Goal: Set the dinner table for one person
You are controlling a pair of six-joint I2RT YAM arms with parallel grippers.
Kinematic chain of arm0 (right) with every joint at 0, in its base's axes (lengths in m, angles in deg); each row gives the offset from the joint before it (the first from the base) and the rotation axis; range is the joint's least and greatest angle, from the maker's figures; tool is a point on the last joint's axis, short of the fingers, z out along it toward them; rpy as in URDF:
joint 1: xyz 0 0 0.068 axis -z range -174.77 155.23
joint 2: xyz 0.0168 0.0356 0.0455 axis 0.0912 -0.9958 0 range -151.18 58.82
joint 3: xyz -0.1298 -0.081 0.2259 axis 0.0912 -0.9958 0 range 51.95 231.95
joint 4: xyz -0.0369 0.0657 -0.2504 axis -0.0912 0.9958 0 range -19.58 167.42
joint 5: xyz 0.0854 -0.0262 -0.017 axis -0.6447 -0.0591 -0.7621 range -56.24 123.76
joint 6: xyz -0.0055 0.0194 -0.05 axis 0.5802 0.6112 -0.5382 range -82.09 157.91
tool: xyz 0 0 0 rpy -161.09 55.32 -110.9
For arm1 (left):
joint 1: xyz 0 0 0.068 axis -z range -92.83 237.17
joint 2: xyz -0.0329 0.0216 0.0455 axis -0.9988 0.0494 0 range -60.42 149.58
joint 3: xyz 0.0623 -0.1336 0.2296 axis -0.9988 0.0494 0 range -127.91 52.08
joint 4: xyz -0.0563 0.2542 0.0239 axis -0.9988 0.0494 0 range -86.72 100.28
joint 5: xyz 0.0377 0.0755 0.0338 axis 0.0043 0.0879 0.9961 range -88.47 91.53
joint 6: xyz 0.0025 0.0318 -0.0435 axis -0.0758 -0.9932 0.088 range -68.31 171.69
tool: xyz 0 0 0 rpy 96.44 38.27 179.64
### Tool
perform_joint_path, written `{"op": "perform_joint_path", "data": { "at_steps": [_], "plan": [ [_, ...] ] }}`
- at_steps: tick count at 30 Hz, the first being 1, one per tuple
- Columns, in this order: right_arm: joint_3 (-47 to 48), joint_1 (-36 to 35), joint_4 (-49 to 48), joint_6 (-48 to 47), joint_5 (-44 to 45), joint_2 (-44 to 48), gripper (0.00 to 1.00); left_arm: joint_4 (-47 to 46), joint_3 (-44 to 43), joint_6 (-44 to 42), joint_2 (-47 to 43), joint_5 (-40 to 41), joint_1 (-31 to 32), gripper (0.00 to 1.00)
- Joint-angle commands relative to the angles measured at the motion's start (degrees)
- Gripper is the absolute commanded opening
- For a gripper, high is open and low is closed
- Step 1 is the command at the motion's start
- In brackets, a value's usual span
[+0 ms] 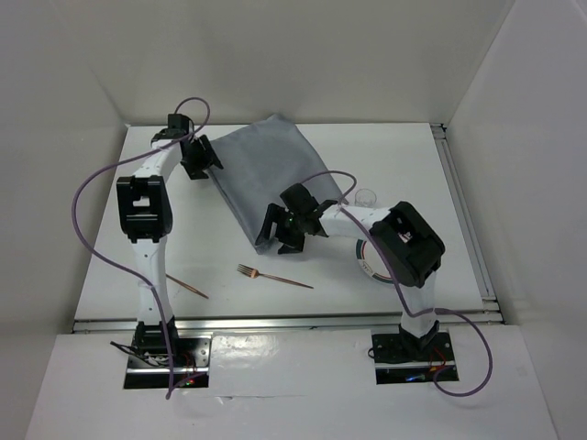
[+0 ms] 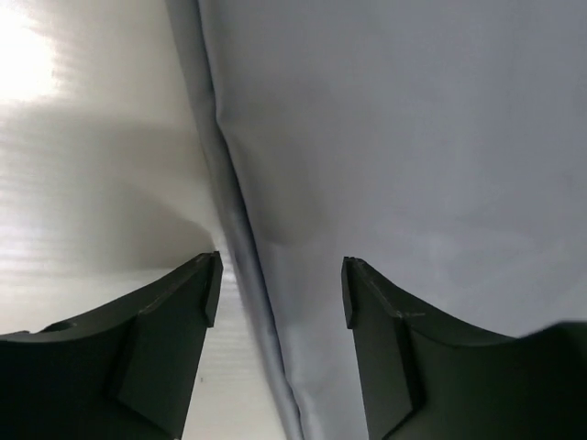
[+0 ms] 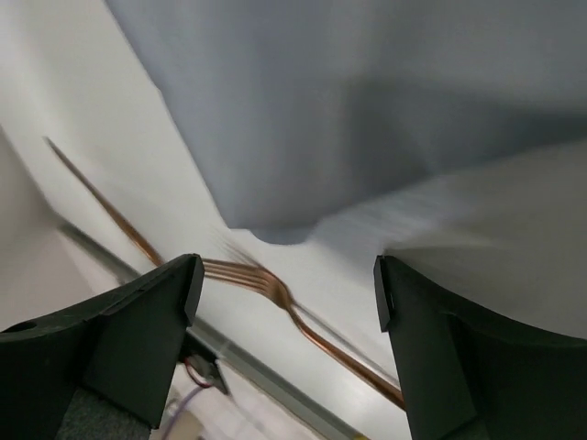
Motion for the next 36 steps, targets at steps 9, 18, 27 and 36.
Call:
{"op": "perform_joint_path", "data": {
  "at_steps": [9, 18, 27, 36],
  "plan": [
    [7.2, -1.7, -3.9, 8.7, 5.2, -9.3, 0.25, -1.9, -1.3, 2.9, 3.7, -0.9, 0.0, 0.00],
    [-0.8, 3.9, 7.9, -3.0, 20.0, 3.5, 0.00, -3.9, 30.3, 2.7, -17.1, 3.4, 0.0, 0.00],
    [0.7, 11.7, 16.1, -18.9, 23.8, 11.0, 0.62, -1.9, 53.9, 3.0, -40.5, 4.7, 0.5, 0.79],
    [0.9, 7.8, 13.6, -14.6, 17.3, 19.7, 0.79, 5.6, 53.3, 7.6, -52.7, 16.9, -3.6, 0.75]
  ]
}}
